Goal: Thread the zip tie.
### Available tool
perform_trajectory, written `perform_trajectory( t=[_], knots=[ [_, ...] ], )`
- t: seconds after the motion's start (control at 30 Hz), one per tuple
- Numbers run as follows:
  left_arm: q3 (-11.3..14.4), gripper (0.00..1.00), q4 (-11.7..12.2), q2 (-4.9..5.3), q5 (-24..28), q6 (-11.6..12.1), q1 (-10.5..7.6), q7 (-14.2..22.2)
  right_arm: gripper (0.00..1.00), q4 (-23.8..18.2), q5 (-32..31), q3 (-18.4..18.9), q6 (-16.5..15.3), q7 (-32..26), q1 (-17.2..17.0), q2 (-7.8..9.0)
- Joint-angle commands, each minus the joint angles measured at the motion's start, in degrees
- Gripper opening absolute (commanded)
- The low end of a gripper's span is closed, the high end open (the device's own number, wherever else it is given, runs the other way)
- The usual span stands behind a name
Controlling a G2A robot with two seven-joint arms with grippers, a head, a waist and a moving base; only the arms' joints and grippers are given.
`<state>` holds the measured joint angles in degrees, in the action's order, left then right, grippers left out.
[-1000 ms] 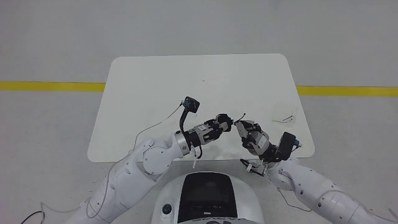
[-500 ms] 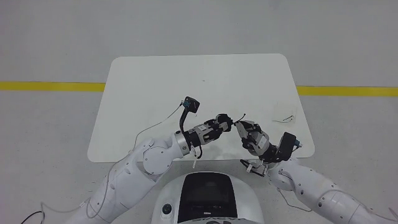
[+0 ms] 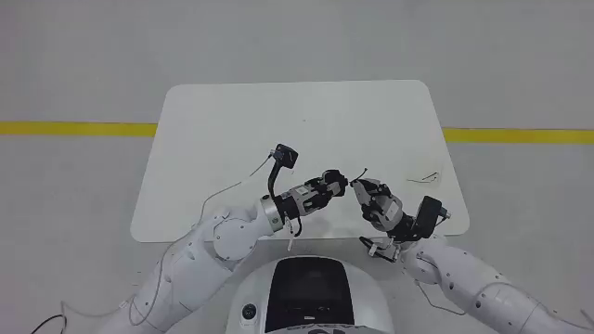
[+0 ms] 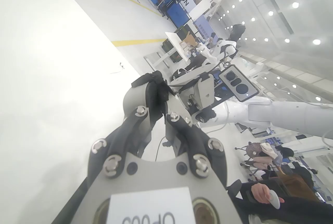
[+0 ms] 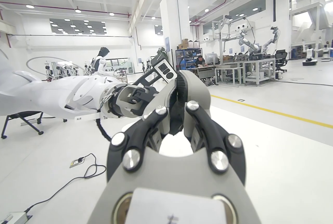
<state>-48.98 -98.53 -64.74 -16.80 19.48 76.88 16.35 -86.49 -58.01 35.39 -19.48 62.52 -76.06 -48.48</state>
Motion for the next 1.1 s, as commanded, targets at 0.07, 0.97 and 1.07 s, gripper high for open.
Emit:
perform_trajectory(
  t=[0.07, 0.97, 1.07],
  knots=[
    [0.00, 0.00, 0.00, 0.00, 0.00, 0.00, 0.00, 0.00, 0.00, 0.13, 0.05, 0.03, 0.00, -0.09, -0.10, 0.01],
    [0.00, 0.00, 0.00, 0.00, 0.00, 0.00, 0.00, 0.00, 0.00, 0.51, 0.01, 1.45, 0.00, -1.40, -1.21, 0.13],
    [0.00, 0.00, 0.00, 0.00, 0.00, 0.00, 0.00, 0.00, 0.00, 0.61, -0.36, 1.99, 0.00, -1.40, -1.53, 0.05]
  ],
)
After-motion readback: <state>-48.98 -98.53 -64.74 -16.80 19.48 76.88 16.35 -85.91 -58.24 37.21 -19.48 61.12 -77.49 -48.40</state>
